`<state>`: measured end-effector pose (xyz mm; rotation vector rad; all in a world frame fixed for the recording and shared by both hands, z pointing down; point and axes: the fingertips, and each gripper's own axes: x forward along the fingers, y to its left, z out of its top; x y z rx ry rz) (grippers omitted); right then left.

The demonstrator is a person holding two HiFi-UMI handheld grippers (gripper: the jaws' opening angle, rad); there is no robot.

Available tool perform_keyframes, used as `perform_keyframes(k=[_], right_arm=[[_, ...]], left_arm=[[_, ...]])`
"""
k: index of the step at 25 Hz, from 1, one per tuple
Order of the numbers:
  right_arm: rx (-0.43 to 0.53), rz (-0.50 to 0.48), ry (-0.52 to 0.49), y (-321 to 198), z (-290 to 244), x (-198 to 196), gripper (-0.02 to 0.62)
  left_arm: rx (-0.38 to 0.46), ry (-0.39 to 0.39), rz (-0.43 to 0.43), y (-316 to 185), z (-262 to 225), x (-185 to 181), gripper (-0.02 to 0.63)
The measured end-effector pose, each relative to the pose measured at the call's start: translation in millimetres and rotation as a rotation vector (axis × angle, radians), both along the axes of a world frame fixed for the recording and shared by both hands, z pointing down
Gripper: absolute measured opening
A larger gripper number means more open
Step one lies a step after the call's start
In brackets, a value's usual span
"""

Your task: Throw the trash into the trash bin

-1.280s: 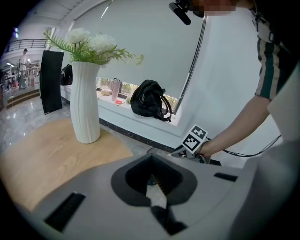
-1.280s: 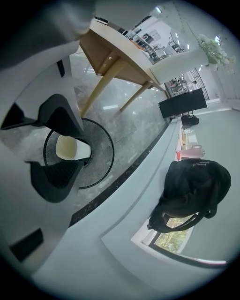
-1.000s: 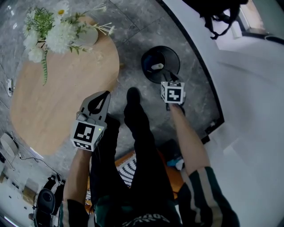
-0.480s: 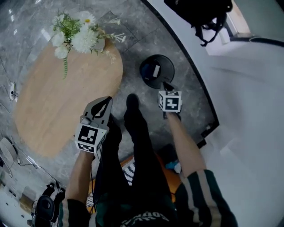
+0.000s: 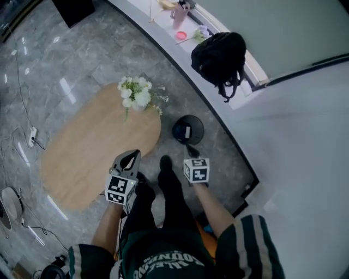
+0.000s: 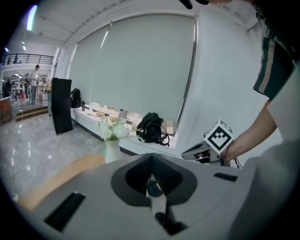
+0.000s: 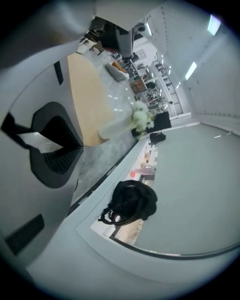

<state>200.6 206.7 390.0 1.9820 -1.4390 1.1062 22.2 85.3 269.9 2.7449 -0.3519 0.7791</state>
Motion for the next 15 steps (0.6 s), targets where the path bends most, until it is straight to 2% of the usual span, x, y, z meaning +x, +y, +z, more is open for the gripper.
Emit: perform_keyframes(k=[4, 6, 11, 15], right_arm=[[0.146, -0.165, 0.054, -37.0, -90.7, -64.1, 0.003], [0.244, -0.208, 0.093, -59.2, -140.8, -82.7, 0.002], [0.431, -0.207, 0.145, -78.5, -241.9, -114.0, 0.002], [0.504, -0.188, 0.18, -68.8, -277.9, -130.4, 0.002]], left_arm=[[0.051, 0.037, -0.039, -6.5, -60.3, -38.3, 0.0], [0.09, 0.067, -0.064, -11.7, -86.7, -57.0, 0.0], [0.151, 0.125, -0.14, -7.8, -134.9, -111.9, 0.0], [0.184, 0.165, -0.179, -1.7, -161.6, -144.8, 0.0]])
